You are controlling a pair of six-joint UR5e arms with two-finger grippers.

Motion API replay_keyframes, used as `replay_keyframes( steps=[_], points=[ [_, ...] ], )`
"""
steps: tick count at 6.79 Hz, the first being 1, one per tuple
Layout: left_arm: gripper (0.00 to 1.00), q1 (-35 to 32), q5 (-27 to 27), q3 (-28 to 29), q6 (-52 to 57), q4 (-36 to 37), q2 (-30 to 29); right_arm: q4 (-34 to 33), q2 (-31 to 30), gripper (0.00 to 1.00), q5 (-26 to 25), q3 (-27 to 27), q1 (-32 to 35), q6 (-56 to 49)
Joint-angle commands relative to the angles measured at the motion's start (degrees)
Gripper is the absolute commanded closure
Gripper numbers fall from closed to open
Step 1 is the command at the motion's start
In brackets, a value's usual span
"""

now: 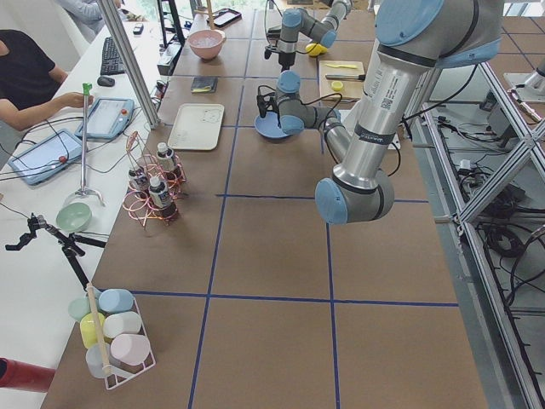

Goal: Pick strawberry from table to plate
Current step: 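Carry the strawberry over the plate with the right gripper while the left releases it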

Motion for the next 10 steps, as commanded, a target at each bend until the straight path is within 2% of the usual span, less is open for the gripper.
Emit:
replay_keyframes(
  steps=[1, 4, 7, 10],
  points=[
    [0.35, -2.69, -0.32, -6.06, 4.52, 0.06, 7.16, -4.74, 14.41, 1.00, -2.56, -12.41, -2.41, 5.68],
    [0.35, -3.75, -0.23, -6.80, 5.07, 0.15, 8.87, 1.75, 16.21, 1.00, -2.65, -19.93, -2.42, 9.30],
    [0.33, -3.67, -0.05, -6.36, 4.99, 0.15, 8.78, 1.76, 18.14, 1.00, -2.65, -23.62, -2.41, 9.56],
    [0.32, -3.49, 0.03, -6.10, 4.98, 0.15, 8.70, 1.68, 18.06, 1.00, -2.56, -24.17, -2.42, 9.04]
  ],
)
